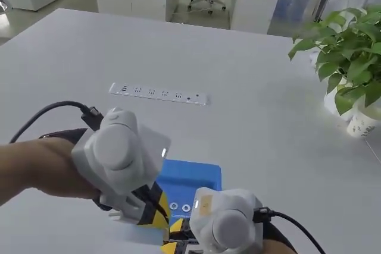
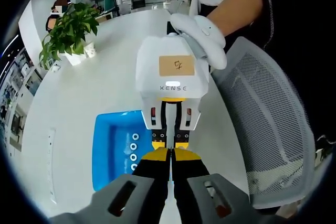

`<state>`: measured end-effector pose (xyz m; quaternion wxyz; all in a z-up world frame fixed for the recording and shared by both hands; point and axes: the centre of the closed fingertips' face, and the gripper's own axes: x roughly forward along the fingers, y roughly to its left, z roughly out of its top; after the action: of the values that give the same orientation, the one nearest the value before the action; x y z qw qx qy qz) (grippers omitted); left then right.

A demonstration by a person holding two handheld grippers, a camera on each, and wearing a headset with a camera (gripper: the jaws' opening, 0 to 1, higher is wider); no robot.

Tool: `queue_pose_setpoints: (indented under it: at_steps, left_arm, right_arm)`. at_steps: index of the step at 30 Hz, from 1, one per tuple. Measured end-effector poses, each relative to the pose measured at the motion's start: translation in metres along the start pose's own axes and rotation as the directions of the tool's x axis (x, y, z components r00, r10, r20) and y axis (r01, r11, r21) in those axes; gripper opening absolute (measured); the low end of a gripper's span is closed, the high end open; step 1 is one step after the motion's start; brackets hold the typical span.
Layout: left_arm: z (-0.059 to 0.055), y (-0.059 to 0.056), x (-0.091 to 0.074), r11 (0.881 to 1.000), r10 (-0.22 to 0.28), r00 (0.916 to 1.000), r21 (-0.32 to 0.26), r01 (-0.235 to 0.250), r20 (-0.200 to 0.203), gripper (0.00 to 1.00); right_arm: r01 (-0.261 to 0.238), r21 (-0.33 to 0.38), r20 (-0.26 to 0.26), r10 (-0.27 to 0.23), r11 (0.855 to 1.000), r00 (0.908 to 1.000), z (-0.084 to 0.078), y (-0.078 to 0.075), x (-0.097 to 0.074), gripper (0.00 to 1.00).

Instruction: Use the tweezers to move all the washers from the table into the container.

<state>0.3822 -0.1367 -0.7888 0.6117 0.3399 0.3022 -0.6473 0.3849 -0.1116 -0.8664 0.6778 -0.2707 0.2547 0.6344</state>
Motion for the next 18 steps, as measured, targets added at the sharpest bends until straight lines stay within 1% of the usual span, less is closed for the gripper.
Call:
queue_pose_setpoints:
  at_steps: [9,18]
  left_arm:
    - [0.0005,0.0035,0.0002,1.0,-0.009,1.0,-0.009,0.009,0.004,0.03]
    - [0.0001,0.0056,0.0006,1.0,-0.023,0.9997,-0.008,0.023,0.002,0.03]
  right_arm:
    - [0.003,0.008,-0.006,-0.003,1.0,1.0,-0.0008,-0.0015,0.0003,0.09]
    - [0.004,0.028,0.005,-0.004,1.0,1.0,-0.0009,-0.0028,0.0003,0.09]
